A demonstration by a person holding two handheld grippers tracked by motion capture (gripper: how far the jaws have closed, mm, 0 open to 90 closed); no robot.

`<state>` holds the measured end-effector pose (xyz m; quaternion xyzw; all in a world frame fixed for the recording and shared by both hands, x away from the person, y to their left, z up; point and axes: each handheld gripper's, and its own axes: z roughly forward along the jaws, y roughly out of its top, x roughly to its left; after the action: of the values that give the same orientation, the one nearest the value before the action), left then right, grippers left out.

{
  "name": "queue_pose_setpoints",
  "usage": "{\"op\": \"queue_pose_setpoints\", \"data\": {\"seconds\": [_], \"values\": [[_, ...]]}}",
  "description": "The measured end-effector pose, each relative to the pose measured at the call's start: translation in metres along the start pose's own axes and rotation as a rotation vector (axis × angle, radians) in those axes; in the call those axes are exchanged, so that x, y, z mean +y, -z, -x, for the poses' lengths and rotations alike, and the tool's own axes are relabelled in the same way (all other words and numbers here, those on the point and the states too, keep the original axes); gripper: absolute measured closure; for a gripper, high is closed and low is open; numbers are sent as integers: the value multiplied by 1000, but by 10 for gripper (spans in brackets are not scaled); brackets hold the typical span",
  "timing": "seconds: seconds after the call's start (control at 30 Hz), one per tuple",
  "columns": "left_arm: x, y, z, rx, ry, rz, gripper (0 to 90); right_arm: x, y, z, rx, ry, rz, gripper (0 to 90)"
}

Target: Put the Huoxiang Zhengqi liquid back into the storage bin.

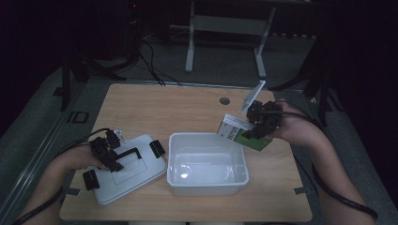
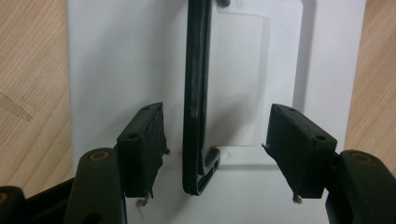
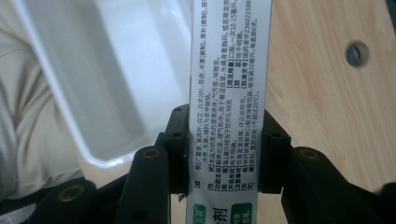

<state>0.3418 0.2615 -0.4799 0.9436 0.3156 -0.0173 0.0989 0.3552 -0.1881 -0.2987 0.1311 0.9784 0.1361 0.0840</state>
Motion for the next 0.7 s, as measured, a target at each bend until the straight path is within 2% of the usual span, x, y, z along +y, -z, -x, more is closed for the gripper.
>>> {"op": "queue_pose_setpoints", "data": {"seconds": [0.07,0.2,0.4,0.7], "values": [[1,-1,1,1,-7,-5,377,6,-2,-8,16,41,-6,639],[2,0,1,1,-7,-1,377,16,-5,-20,33,90,-11,638],[0,1,1,1,-4,-5,377,27,-16,-33,60,135,-33,638],[1,0,2,5,-11,-14,377,43,-35,-52,120,235,-75,638]]}}
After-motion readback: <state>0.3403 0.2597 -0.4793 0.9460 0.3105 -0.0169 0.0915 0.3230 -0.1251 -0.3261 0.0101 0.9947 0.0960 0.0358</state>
